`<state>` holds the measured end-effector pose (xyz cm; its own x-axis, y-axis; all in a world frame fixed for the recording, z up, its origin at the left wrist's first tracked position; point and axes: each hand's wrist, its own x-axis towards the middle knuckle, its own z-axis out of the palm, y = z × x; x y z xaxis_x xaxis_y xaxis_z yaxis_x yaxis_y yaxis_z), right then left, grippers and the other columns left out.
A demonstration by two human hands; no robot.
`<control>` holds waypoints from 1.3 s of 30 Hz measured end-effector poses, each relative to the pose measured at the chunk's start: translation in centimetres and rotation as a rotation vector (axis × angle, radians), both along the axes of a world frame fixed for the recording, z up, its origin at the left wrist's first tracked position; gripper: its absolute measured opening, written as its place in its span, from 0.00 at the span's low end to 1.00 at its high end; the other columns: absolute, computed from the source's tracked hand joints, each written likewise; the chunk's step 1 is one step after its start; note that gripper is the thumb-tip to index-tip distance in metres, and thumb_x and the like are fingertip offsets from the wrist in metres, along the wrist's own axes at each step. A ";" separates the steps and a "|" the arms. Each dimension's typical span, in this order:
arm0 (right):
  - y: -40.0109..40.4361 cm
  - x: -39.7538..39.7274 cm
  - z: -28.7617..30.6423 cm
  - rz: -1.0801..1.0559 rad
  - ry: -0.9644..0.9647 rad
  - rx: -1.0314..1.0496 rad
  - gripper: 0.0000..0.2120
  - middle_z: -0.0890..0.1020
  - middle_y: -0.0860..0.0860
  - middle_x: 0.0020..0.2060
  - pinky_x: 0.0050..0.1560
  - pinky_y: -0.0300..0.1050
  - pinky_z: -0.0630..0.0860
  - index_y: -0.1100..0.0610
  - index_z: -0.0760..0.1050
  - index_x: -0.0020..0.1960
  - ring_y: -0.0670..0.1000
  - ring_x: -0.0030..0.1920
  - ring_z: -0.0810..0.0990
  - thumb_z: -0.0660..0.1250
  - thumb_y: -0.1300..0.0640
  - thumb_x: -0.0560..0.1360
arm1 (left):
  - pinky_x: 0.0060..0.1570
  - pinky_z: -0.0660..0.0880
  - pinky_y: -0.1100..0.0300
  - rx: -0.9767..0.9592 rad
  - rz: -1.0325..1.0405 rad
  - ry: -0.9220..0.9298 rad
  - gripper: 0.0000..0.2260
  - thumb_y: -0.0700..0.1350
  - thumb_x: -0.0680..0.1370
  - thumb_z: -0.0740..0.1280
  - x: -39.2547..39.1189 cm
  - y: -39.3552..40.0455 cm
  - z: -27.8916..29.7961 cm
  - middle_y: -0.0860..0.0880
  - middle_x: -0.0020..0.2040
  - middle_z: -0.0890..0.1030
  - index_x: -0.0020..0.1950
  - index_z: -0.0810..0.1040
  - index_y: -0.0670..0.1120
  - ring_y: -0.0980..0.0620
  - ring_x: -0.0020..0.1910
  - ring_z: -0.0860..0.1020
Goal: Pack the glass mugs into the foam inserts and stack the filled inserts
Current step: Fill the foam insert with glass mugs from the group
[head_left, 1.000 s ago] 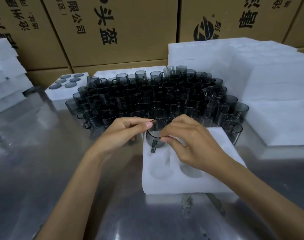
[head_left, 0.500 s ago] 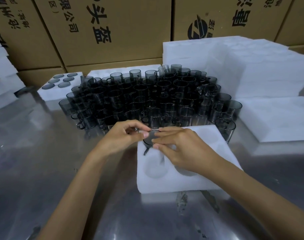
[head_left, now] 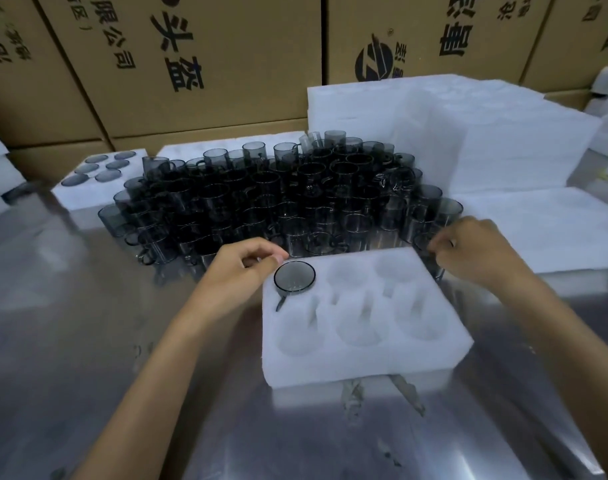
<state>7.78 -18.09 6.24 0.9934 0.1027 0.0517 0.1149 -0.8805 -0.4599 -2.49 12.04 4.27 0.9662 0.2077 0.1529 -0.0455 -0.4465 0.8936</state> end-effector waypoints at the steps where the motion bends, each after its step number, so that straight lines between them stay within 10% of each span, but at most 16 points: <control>1: -0.6 0.1 -0.3 0.004 0.021 0.029 0.15 0.83 0.52 0.48 0.55 0.49 0.74 0.49 0.82 0.40 0.56 0.58 0.73 0.60 0.64 0.72 | 0.40 0.73 0.74 -0.002 0.003 -0.002 0.06 0.42 0.80 0.69 0.0 0.0 0.0 0.52 0.45 0.85 0.47 0.85 0.49 0.63 0.40 0.80; 7: -0.9 0.7 -1.4 -0.010 0.085 0.091 0.11 0.83 0.48 0.43 0.48 0.45 0.69 0.48 0.80 0.41 0.55 0.49 0.79 0.64 0.46 0.79 | 0.40 0.72 0.74 -0.025 0.009 0.001 0.06 0.42 0.80 0.69 -0.1 -0.2 0.1 0.53 0.44 0.85 0.47 0.85 0.50 0.63 0.41 0.80; 15: 0.6 -1.3 -0.9 -0.117 -0.378 0.269 0.17 0.86 0.53 0.51 0.53 0.48 0.72 0.51 0.85 0.53 0.60 0.54 0.80 0.61 0.65 0.75 | 0.47 0.72 0.64 0.047 0.089 -0.056 0.09 0.40 0.80 0.68 -0.1 -0.4 0.6 0.58 0.44 0.84 0.46 0.84 0.53 0.54 0.44 0.78; 21: 4.2 -3.7 1.7 0.307 -0.676 0.520 0.18 0.84 0.47 0.57 0.63 0.49 0.78 0.57 0.85 0.54 0.43 0.60 0.80 0.62 0.71 0.73 | 0.44 0.72 0.68 0.066 0.027 -0.303 0.16 0.40 0.77 0.71 -0.6 -3.6 2.0 0.57 0.56 0.80 0.62 0.80 0.55 0.58 0.52 0.78; 28: 8.0 -6.3 1.5 0.638 -0.898 0.324 0.15 0.83 0.52 0.61 0.56 0.51 0.80 0.62 0.83 0.51 0.53 0.61 0.81 0.60 0.71 0.73 | 0.56 0.73 0.70 0.145 -0.111 -0.446 0.41 0.42 0.72 0.77 -1.1 -5.8 2.1 0.63 0.70 0.69 0.77 0.57 0.62 0.63 0.64 0.73; 36: 8.0 -7.6 1.9 0.650 -0.418 0.933 0.14 0.78 0.44 0.65 0.57 0.40 0.76 0.51 0.68 0.54 0.47 0.64 0.78 0.64 0.67 0.75 | 0.39 0.73 0.72 0.051 0.061 -0.460 0.26 0.54 0.64 0.79 -1.6 -6.0 2.4 0.60 0.46 0.81 0.51 0.66 0.56 0.61 0.43 0.81; 39: 7.6 -7.9 1.0 0.601 -0.315 0.799 0.26 0.74 0.40 0.66 0.62 0.42 0.73 0.45 0.67 0.66 0.45 0.67 0.74 0.73 0.51 0.72 | 0.39 0.77 0.63 -0.019 0.116 -0.433 0.28 0.57 0.61 0.81 -1.3 -5.9 2.2 0.58 0.46 0.82 0.51 0.67 0.55 0.57 0.41 0.81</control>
<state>-0.09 -10.48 7.24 0.7201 0.3966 0.5693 0.6482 -0.0919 -0.7559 -3.82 6.14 6.46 0.7841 0.3178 0.5332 -0.3676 -0.4545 0.8114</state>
